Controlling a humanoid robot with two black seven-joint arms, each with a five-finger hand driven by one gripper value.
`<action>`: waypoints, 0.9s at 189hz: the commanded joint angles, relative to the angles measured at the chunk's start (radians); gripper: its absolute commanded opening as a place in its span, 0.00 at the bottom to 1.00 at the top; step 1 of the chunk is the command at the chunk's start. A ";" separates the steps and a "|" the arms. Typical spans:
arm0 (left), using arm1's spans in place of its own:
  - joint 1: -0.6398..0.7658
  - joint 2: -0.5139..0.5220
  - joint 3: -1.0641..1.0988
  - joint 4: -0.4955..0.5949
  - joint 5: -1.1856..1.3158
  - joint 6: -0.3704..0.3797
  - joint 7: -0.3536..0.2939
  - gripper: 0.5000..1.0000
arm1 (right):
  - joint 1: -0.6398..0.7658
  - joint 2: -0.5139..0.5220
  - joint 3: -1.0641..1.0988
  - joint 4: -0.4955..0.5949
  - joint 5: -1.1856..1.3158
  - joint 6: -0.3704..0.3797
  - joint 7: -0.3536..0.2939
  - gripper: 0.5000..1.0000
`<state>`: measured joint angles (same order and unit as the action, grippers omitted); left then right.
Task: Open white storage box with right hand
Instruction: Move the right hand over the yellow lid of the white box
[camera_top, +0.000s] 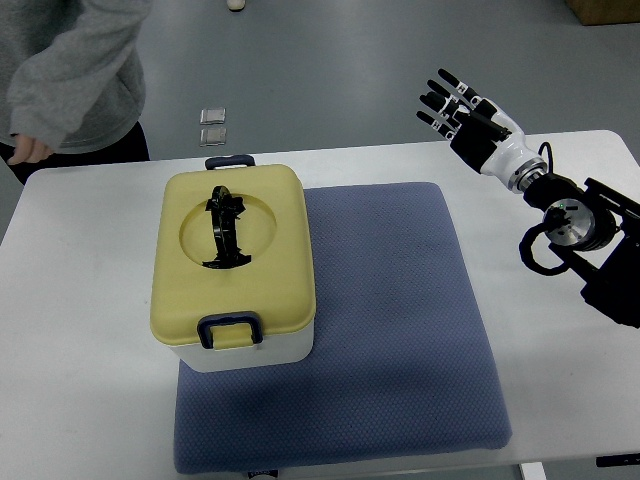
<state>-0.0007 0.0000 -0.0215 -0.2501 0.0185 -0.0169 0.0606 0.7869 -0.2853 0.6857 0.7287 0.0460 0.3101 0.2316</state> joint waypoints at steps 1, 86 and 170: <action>-0.001 0.000 0.000 0.000 0.000 0.000 -0.001 1.00 | 0.000 0.000 0.002 0.000 0.000 0.000 0.000 0.86; 0.001 0.000 -0.001 0.002 -0.005 0.000 -0.001 1.00 | 0.086 -0.035 -0.021 0.001 -0.028 0.018 -0.081 0.86; -0.001 0.000 -0.001 0.000 -0.005 -0.002 -0.001 1.00 | 0.333 -0.118 -0.118 0.127 -0.989 0.236 -0.098 0.86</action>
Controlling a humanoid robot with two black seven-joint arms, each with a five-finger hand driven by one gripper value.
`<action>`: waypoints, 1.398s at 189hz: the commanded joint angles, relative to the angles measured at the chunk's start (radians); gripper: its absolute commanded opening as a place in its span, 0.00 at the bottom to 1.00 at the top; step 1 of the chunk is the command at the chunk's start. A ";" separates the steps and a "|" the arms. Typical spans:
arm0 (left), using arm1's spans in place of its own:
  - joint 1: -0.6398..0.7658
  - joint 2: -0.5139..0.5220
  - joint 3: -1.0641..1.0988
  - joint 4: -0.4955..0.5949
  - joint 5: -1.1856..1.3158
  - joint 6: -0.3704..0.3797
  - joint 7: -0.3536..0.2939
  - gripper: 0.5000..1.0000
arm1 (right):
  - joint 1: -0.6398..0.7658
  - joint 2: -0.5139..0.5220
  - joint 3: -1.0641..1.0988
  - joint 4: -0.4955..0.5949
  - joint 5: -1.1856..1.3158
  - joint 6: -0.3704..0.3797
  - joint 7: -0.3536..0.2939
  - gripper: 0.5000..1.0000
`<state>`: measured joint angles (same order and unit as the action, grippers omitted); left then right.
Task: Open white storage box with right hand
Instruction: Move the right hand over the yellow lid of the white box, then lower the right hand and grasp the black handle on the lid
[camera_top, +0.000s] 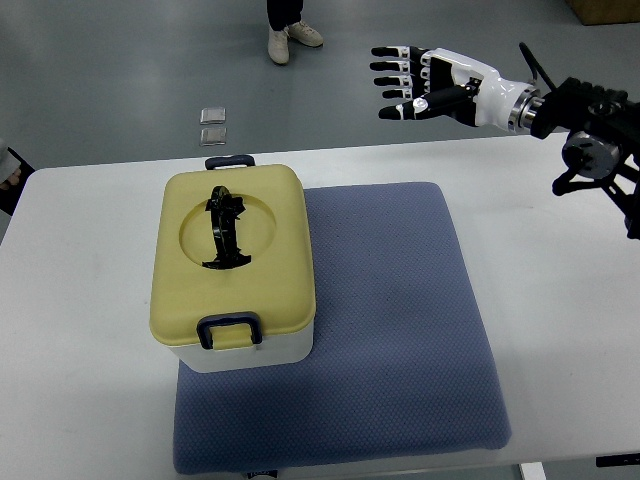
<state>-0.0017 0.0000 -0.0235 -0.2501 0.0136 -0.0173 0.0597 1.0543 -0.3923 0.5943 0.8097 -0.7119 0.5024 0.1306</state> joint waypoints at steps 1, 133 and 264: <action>0.000 0.000 0.000 0.000 0.000 -0.001 0.000 1.00 | 0.073 -0.013 -0.030 0.051 -0.256 0.048 0.003 0.86; 0.000 0.000 -0.001 0.000 -0.001 -0.001 0.000 1.00 | 0.524 0.145 -0.467 0.226 -0.618 0.082 0.012 0.86; 0.000 0.000 0.000 0.000 -0.001 -0.001 0.000 1.00 | 0.527 0.271 -0.498 0.215 -0.630 -0.074 0.055 0.86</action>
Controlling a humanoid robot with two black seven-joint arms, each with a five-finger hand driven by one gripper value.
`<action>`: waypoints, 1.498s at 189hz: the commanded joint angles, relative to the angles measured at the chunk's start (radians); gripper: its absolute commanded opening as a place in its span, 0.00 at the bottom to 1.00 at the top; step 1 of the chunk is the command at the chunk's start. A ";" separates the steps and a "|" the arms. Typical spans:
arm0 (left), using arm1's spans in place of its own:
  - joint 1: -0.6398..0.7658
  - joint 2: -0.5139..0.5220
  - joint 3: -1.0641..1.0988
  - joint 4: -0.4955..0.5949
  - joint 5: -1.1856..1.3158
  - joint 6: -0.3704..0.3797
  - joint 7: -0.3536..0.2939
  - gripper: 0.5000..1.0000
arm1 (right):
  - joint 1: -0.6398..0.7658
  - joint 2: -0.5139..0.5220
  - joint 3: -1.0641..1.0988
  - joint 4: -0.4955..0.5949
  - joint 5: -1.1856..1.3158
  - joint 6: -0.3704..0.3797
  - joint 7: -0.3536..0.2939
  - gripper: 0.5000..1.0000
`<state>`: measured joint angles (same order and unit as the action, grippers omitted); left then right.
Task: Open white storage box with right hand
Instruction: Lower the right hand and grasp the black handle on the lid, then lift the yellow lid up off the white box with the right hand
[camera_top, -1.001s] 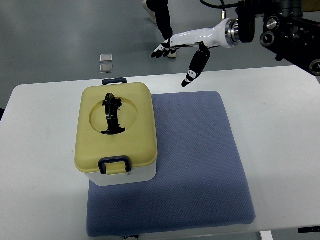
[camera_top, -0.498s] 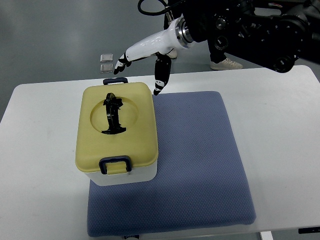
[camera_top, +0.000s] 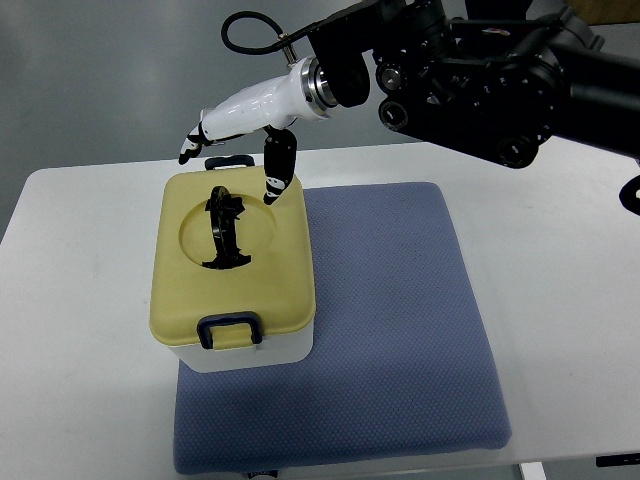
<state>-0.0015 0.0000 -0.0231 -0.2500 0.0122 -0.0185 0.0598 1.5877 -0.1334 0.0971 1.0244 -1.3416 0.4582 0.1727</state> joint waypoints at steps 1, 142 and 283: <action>0.000 0.000 0.000 0.000 0.000 0.000 0.000 1.00 | -0.006 0.012 -0.001 0.000 -0.001 -0.030 0.013 0.86; 0.000 0.000 -0.001 0.006 0.000 0.000 0.000 1.00 | -0.061 0.044 -0.007 0.003 -0.001 -0.099 0.067 0.85; 0.000 0.000 0.000 0.008 0.000 0.000 0.000 1.00 | -0.095 0.044 -0.043 0.002 -0.013 -0.165 0.093 0.08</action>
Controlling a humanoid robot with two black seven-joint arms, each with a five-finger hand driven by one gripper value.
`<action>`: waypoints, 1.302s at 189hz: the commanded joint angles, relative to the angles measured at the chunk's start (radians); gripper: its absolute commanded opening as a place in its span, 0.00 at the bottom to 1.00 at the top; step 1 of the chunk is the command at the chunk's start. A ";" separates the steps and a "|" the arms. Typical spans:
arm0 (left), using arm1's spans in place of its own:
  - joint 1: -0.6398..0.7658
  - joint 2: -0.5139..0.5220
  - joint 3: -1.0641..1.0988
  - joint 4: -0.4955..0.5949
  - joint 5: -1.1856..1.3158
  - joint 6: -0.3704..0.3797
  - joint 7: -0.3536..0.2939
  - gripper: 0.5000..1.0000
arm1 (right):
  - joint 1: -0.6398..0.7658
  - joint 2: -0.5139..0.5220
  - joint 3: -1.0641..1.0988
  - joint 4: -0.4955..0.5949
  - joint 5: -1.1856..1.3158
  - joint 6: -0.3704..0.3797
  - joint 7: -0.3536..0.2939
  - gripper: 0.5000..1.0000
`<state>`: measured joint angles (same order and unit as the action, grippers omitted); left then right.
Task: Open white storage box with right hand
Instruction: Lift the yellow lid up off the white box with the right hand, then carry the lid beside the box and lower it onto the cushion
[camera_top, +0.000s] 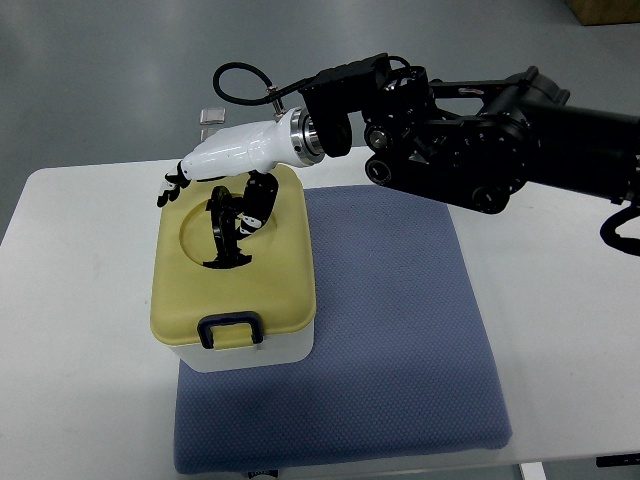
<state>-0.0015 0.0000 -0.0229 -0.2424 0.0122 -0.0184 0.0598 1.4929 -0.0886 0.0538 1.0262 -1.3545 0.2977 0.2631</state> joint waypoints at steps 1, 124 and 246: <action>0.000 0.000 0.000 0.000 0.000 0.000 0.000 1.00 | 0.000 0.001 -0.002 0.000 0.000 -0.006 0.002 0.05; 0.000 0.000 0.001 0.002 0.000 0.000 0.000 1.00 | 0.053 -0.023 0.003 0.003 0.023 -0.042 0.005 0.00; 0.000 0.000 0.001 0.002 0.000 0.000 0.000 1.00 | 0.093 -0.428 0.173 0.163 0.048 0.313 0.033 0.00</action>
<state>-0.0015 0.0000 -0.0216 -0.2407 0.0123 -0.0184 0.0600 1.5978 -0.4419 0.2265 1.1775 -1.3053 0.5830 0.2851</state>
